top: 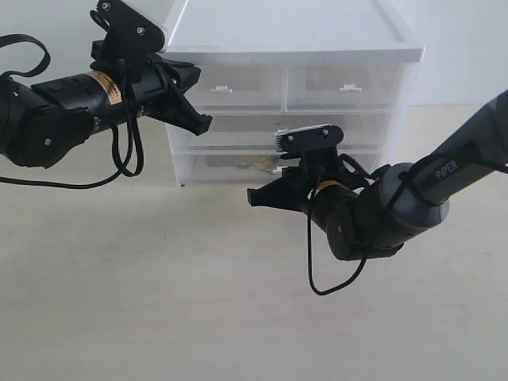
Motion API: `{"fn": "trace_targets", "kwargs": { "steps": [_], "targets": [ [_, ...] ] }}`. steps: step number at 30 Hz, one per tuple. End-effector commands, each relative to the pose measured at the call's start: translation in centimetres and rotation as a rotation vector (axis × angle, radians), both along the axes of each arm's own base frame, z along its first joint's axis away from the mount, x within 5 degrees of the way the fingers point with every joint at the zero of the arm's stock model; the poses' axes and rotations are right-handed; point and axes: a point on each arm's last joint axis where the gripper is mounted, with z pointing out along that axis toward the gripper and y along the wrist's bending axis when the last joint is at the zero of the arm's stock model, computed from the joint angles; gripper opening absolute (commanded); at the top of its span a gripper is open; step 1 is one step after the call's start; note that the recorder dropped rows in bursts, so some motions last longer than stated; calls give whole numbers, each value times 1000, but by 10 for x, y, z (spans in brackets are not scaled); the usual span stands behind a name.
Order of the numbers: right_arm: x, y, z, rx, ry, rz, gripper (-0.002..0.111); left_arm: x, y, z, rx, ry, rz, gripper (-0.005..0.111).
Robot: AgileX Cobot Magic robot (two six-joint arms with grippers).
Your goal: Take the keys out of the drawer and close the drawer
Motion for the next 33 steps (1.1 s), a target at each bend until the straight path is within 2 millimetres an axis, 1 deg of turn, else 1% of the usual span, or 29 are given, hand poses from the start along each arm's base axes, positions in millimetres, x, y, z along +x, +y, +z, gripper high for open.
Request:
{"fn": "trace_targets", "kwargs": {
  "steps": [1, 7, 9, 12, 13, 15, 17, 18, 20, 24, 27, 29, 30, 31, 32, 33],
  "targets": [
    [-2, 0, 2, -67, 36, 37, 0, 1, 0, 0, -4, 2, 7, 4],
    [-8, 0, -8, -457, 20, 258, 0, 1, 0, 0, 15, -8, 2, 4],
    [-6, -3, -6, -552, -17, 270, 0, 1, 0, 0, 25, -14, 0, 4],
    [-2, -11, -2, -665, -69, 217, 1, 1, 0, 0, 25, -14, 0, 4],
    [-1, -12, -2, -710, -84, 219, 5, 1, 0, 0, 25, -14, 0, 4],
    [-2, -14, -1, -821, -115, 264, 15, 1, 0, 0, 29, -16, -1, 4],
    [-4, -14, 1, -861, -145, 287, 26, 1, 0, 0, 29, -16, -1, 4],
    [-4, -15, 1, -863, -152, 280, 31, 1, 0, 0, 32, -17, -2, 4],
    [-4, -15, 1, -855, -155, 269, 35, 1, 0, 0, 32, -17, -2, 4],
    [-2, -15, 4, -773, -162, 215, 35, 1, 0, 0, 32, -17, -2, 4],
    [-2, -13, 4, -734, -169, 211, 35, 1, 0, 0, 32, -17, -2, 4],
    [-2, -13, 5, -640, -150, 166, 35, 1, 0, 0, 32, -17, -2, 4],
    [-2, -13, 5, -553, -128, 123, 35, 1, 0, 0, 32, -17, -2, 4],
    [-2, -13, 5, -377, -77, 42, 35, 1, 0, 0, 32, -17, -2, 4],
    [-2, -12, 5, -314, -55, 22, 35, 1, 0, 0, 32, -17, -2, 4],
    [-4, -9, 6, -207, -11, 11, 35, 1, 0, 0, 32, -17, -2, 4]
  ]
}}
